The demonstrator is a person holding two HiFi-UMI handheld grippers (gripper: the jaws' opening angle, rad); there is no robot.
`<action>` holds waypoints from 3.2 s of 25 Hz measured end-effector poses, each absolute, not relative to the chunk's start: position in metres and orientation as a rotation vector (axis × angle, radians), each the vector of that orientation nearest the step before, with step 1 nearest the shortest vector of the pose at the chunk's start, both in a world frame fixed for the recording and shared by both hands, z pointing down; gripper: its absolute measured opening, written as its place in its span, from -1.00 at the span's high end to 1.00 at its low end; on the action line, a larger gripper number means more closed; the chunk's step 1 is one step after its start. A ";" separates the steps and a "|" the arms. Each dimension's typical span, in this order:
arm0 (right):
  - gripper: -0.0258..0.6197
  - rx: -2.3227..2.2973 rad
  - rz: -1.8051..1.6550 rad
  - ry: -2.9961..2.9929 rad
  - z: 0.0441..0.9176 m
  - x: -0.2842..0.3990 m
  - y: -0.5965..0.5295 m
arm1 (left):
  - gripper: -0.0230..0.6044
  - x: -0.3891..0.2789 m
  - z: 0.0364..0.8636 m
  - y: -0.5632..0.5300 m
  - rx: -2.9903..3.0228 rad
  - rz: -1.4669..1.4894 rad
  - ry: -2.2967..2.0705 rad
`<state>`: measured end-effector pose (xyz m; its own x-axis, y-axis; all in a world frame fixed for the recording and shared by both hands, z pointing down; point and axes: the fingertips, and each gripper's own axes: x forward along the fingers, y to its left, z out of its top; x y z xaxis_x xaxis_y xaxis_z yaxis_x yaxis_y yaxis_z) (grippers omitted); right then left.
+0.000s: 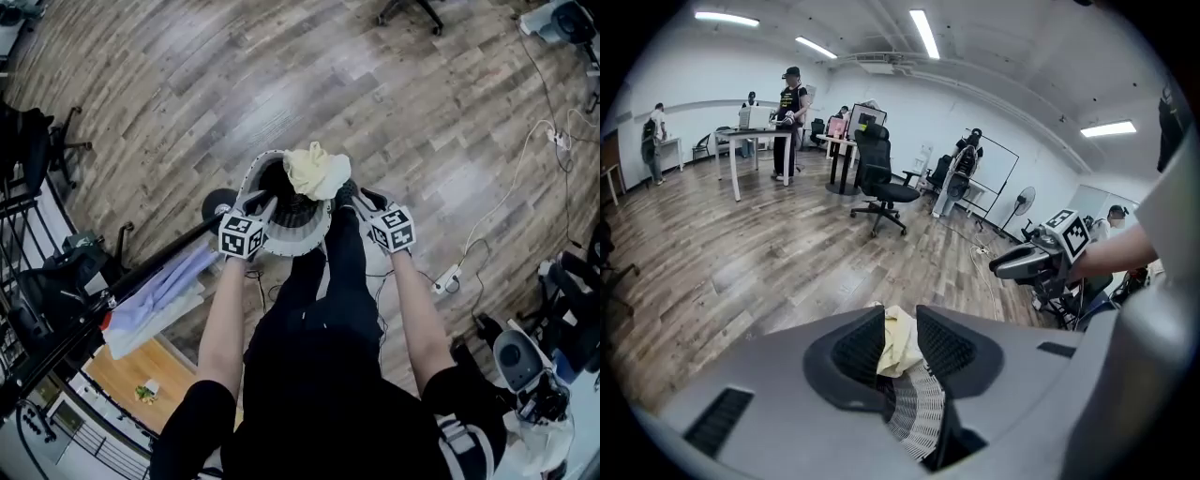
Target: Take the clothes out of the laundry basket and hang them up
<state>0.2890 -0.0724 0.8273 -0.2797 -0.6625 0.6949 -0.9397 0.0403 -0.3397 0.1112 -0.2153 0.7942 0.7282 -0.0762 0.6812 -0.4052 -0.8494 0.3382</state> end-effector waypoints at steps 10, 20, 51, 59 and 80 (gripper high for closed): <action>0.49 1.536 1.192 -1.955 0.918 0.287 -0.082 | 0.51 0.113 0.898 -0.188 2.384 1.053 -0.287; 0.46 1.415 1.279 -1.957 1.000 0.278 -0.079 | 0.38 0.114 0.984 -0.178 2.333 1.173 -0.251; 0.86 1.412 1.378 -1.983 1.061 0.272 -0.091 | 0.80 0.160 1.067 -0.184 2.390 1.355 -0.002; 0.87 1.502 1.284 -1.933 1.000 0.296 -0.093 | 0.82 0.136 0.982 -0.219 2.450 1.267 -0.191; 0.87 1.567 1.103 -1.976 0.823 0.304 -0.126 | 0.82 0.008 0.777 -0.261 2.387 0.986 -0.766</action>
